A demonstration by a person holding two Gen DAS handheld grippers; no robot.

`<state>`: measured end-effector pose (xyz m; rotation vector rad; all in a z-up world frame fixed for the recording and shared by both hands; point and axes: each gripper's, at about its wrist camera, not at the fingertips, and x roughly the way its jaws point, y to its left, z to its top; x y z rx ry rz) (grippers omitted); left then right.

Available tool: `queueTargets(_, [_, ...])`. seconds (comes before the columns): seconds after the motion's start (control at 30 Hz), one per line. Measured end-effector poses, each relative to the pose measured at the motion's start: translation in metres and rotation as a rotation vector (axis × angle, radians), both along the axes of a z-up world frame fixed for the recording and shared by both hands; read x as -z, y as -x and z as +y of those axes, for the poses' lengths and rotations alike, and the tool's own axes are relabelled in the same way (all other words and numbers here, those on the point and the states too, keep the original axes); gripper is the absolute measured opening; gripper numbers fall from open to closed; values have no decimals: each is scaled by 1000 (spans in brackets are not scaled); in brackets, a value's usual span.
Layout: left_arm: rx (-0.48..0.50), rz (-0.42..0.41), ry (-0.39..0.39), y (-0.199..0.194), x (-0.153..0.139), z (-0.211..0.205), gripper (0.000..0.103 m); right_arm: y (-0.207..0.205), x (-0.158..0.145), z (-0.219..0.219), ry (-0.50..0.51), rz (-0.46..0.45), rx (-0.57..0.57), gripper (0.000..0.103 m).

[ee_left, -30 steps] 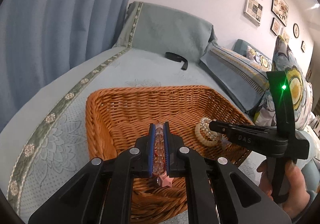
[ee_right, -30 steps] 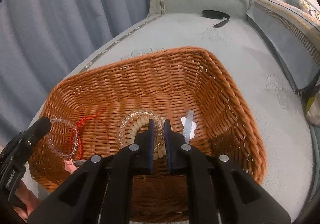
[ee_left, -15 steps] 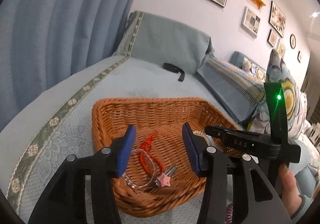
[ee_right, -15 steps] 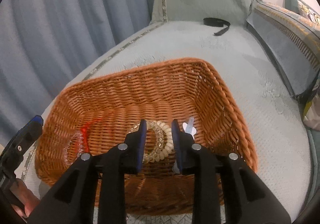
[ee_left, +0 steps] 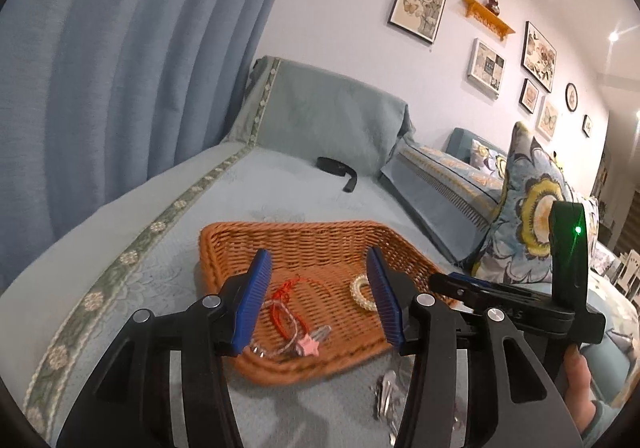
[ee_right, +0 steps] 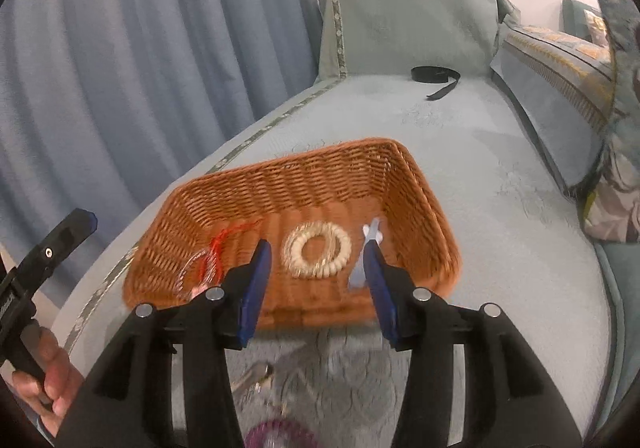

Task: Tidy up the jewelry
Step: 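Withdraw both open tools from the basket toward the remaining jewelry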

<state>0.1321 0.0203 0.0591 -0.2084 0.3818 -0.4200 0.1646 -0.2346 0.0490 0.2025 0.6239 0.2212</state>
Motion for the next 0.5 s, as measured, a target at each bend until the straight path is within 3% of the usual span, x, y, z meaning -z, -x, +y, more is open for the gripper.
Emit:
queueTargets(0.27, [-22,32,-35,51,12,20,48,53,18,-3,2,12,-32,45])
queueTargets(0.5, [-61,110,-85,86,43,37,48,93,46,0,33,53,-54,44])
